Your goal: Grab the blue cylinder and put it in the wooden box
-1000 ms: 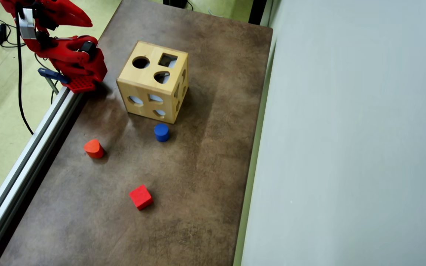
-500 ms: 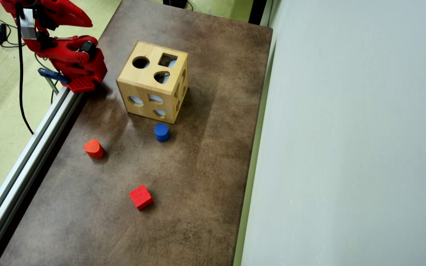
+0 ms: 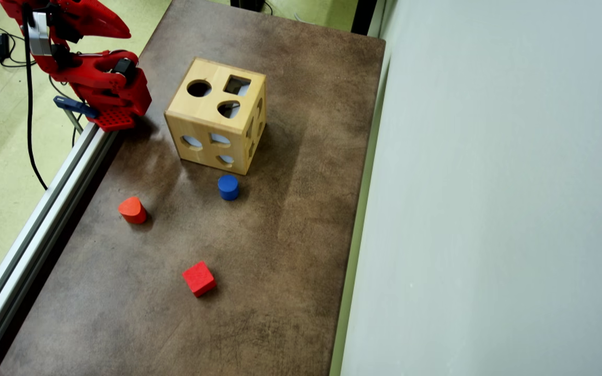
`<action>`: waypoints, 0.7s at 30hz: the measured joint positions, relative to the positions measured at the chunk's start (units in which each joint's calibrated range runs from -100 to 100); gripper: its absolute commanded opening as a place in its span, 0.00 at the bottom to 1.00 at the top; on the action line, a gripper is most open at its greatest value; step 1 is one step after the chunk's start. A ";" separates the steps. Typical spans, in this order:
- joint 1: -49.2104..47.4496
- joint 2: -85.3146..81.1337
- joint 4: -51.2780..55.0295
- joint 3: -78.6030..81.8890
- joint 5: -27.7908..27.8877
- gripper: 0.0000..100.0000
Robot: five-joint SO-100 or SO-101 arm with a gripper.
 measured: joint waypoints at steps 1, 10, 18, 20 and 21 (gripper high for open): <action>0.29 0.00 0.00 0.00 0.00 0.02; 0.43 0.85 0.00 0.00 0.00 0.02; 1.01 12.80 0.00 -1.35 0.00 0.02; 2.59 14.75 0.00 -3.43 0.00 0.02; 3.52 15.59 0.00 -4.51 0.00 0.02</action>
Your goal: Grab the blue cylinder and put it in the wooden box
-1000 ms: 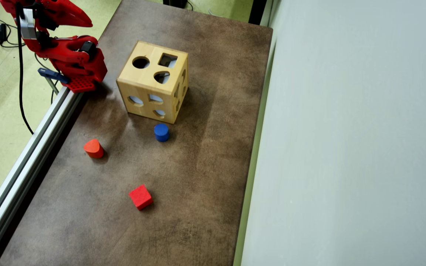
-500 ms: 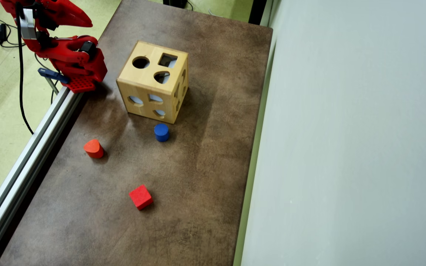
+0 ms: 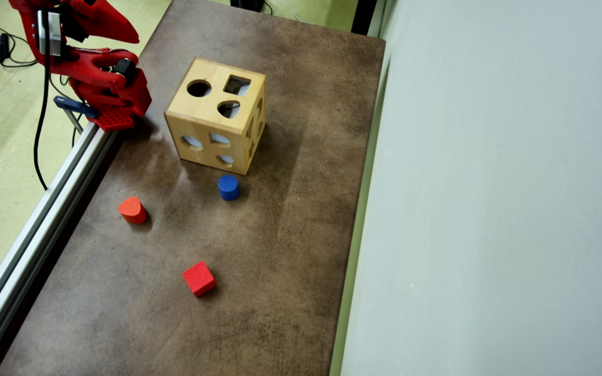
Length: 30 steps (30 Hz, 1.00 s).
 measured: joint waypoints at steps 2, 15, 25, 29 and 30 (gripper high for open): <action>2.08 1.86 0.00 -2.08 0.00 0.02; 8.77 26.10 -0.16 -2.98 0.00 0.02; 16.89 40.08 -0.16 -2.89 0.05 0.03; 20.77 48.14 -1.61 -2.89 0.05 0.03; 21.42 50.08 -2.74 -2.89 0.05 0.03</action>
